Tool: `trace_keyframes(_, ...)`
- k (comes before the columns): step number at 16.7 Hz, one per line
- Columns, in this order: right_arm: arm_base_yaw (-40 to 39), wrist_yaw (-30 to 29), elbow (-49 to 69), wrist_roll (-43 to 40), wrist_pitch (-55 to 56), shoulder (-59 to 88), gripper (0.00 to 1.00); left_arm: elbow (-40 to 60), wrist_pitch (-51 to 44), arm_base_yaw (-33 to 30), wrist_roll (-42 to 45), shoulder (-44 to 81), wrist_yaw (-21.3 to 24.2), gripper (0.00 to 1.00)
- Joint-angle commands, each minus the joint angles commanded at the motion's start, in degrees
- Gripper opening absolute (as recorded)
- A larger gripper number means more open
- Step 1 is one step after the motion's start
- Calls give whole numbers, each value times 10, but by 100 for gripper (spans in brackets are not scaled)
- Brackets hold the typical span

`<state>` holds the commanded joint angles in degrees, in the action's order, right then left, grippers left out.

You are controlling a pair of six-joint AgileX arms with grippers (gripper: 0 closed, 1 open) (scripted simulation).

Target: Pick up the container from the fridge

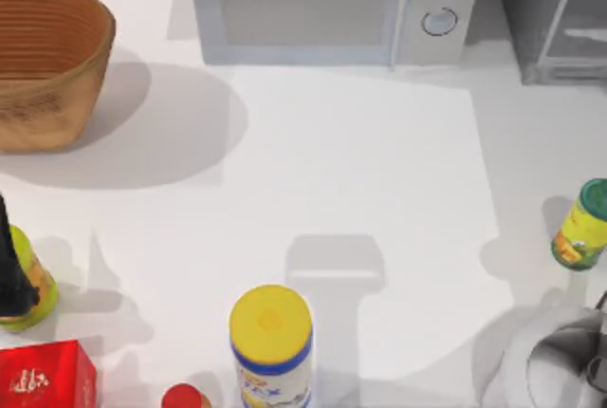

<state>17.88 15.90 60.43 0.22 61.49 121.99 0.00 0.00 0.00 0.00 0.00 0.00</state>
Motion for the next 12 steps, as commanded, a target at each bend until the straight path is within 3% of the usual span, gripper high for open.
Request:
trace_keyframes(6,0,0,10,0,-6,6,100,0,0,0,0,0,0,100)
trace_keyframes(12,-16,-17,145,-1,-64,77,100,0,0,0,0,0,0,100)
